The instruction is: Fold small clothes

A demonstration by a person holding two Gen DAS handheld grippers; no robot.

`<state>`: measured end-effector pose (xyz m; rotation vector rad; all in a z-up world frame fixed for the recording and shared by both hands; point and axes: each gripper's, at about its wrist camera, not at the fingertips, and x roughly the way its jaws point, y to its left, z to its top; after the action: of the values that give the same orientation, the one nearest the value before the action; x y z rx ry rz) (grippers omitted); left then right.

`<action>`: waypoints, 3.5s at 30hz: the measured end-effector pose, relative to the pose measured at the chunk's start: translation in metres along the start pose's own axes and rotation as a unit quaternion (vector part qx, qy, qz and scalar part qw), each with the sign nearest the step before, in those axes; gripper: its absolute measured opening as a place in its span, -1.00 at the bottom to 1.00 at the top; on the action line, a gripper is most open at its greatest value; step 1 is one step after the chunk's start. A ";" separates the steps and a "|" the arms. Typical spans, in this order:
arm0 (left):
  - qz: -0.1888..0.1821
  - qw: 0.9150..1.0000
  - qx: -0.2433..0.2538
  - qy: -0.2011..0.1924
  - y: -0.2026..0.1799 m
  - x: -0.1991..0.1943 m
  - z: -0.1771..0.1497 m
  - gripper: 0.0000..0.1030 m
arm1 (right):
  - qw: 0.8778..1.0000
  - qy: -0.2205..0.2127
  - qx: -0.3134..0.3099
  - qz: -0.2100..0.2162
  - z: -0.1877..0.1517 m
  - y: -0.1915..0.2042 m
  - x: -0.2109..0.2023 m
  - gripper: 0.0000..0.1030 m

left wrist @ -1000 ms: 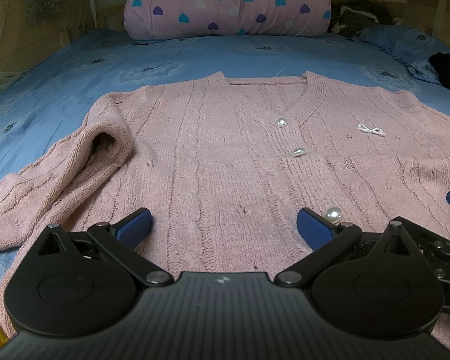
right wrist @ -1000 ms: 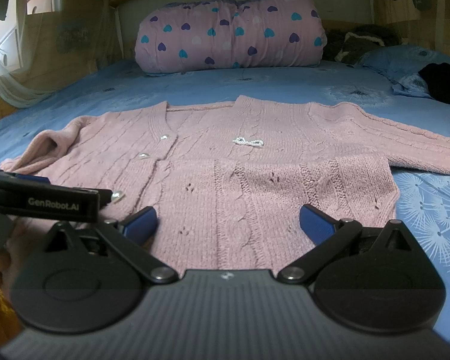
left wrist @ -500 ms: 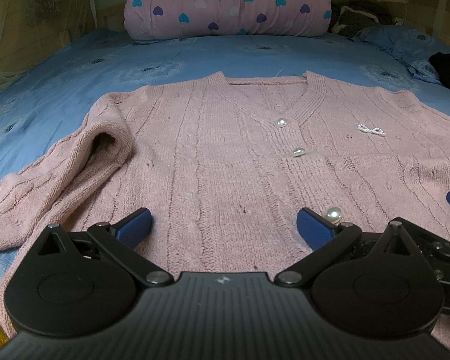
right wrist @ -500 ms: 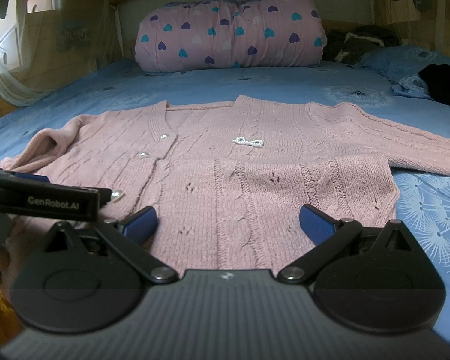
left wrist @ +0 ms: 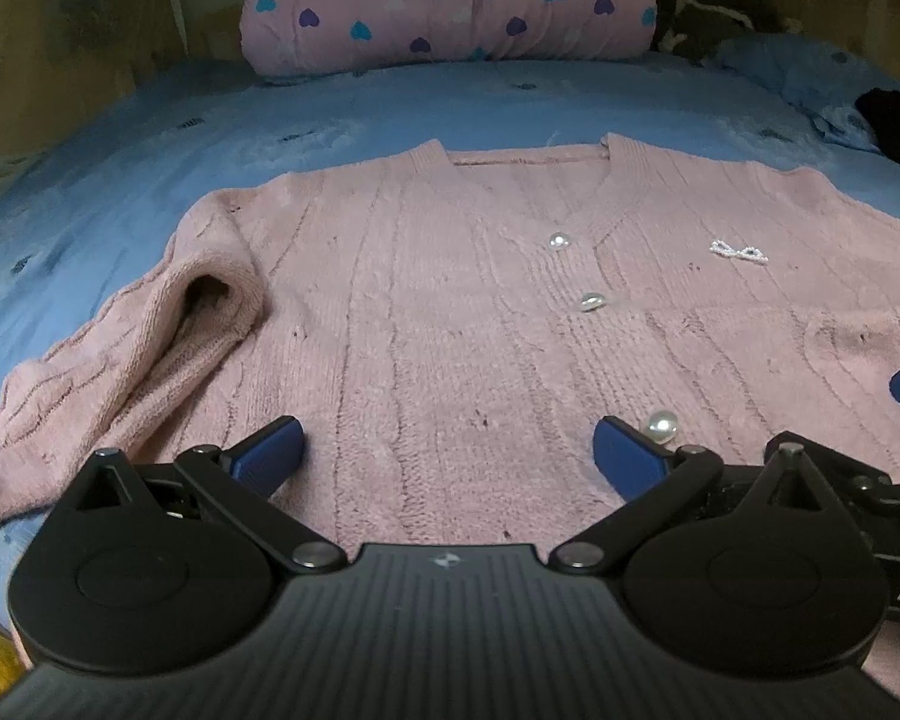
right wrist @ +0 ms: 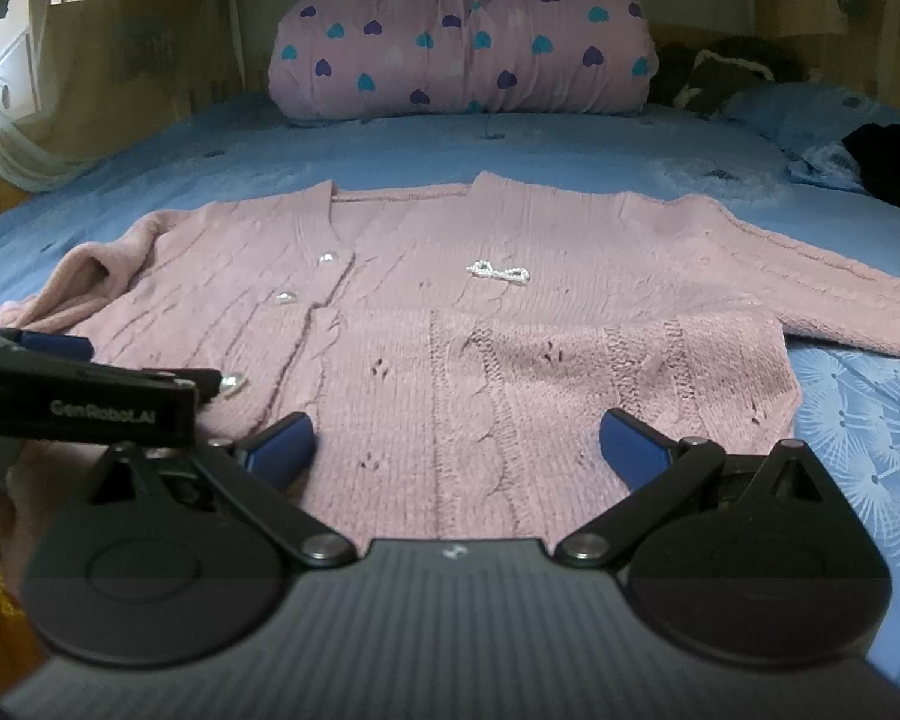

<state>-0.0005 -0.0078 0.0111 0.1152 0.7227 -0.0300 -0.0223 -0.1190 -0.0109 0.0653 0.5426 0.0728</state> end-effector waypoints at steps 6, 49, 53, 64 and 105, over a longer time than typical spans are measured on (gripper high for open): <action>-0.003 1.000 0.010 0.009 0.000 -0.008 0.009 1.00 | 1.000 0.016 0.021 0.013 0.010 -0.005 -0.003 1.00; -0.057 0.997 0.013 0.058 -0.016 0.076 0.074 1.00 | 0.961 -0.004 0.088 -0.261 0.101 -0.262 0.022 1.00; -0.056 0.997 0.023 0.052 -0.019 0.077 0.072 1.00 | 0.948 0.016 0.087 -0.306 0.096 -0.284 0.025 1.00; -0.062 0.997 0.021 0.048 -0.018 0.077 0.069 1.00 | 0.928 0.044 0.124 -0.350 0.079 -0.320 0.031 1.00; -0.067 0.997 -0.001 0.047 -0.002 0.069 0.076 1.00 | 0.940 -0.129 0.288 -0.128 0.114 -0.303 -0.027 -0.59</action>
<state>0.1012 -0.0179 0.0219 0.0658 0.8246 -0.1522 0.0293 -0.4278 0.0758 0.5682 0.2918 -0.3498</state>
